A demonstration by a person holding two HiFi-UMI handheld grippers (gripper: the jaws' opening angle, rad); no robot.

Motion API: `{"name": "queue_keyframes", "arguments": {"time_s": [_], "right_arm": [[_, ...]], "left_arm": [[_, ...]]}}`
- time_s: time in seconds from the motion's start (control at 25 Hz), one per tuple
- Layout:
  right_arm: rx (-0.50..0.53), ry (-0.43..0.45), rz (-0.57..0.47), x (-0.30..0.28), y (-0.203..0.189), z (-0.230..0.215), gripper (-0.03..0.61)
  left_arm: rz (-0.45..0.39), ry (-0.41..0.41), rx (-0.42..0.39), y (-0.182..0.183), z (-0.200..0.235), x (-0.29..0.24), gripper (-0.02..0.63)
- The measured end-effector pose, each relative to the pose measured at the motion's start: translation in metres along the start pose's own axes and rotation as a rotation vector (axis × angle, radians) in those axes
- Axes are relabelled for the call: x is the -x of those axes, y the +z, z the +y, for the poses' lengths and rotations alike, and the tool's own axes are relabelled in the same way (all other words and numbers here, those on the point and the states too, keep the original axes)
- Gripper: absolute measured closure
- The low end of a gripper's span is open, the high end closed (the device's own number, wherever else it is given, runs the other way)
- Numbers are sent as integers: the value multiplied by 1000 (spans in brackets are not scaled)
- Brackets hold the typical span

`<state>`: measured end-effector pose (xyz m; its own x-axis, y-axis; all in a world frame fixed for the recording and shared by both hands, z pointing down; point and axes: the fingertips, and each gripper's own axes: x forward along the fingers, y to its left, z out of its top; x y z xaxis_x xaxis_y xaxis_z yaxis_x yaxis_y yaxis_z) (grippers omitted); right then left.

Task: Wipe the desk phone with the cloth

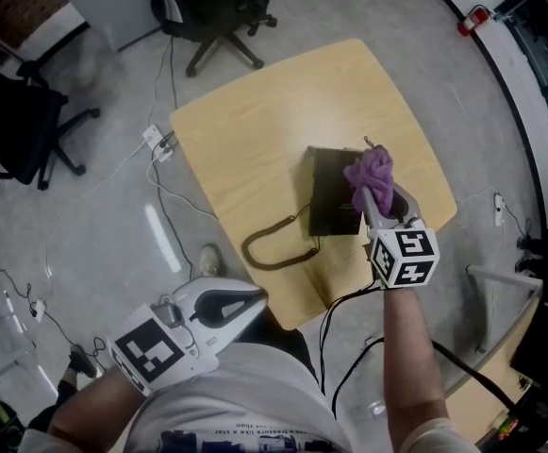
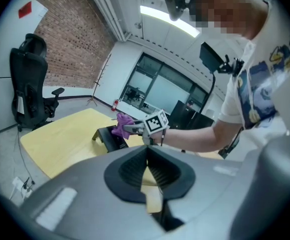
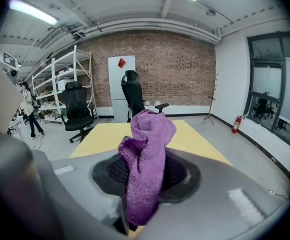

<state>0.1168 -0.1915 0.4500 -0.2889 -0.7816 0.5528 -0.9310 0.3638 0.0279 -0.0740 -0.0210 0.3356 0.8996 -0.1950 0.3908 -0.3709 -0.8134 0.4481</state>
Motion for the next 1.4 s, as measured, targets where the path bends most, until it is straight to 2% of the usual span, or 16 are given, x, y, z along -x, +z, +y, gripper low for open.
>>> {"name": "queue_keyframes", "arguments": {"time_s": [0.12,0.32,0.68,1.2,1.28,1.4], "right_arm": [[5,-15,6,-20,2,-13,457],[26,-14,66,-34,-22,-15,457],[30,3,113,-14,-59,5,459],[-14,54,229,29,-137,42,458],[-22,66,231,32,-138,43,459],[-27,66,185,36,-118,35,458]], "left_arm": [[-3,19,5,1,1,2,609],[3,40,10,0,3,3,610],[14,13,9,2,-2,-9,609],[42,-24,-23,-1,-17,-20,610],[43,-25,-24,-2,-19,-21,609],[41,-24,-27,-2,-20,-22,609]]}}
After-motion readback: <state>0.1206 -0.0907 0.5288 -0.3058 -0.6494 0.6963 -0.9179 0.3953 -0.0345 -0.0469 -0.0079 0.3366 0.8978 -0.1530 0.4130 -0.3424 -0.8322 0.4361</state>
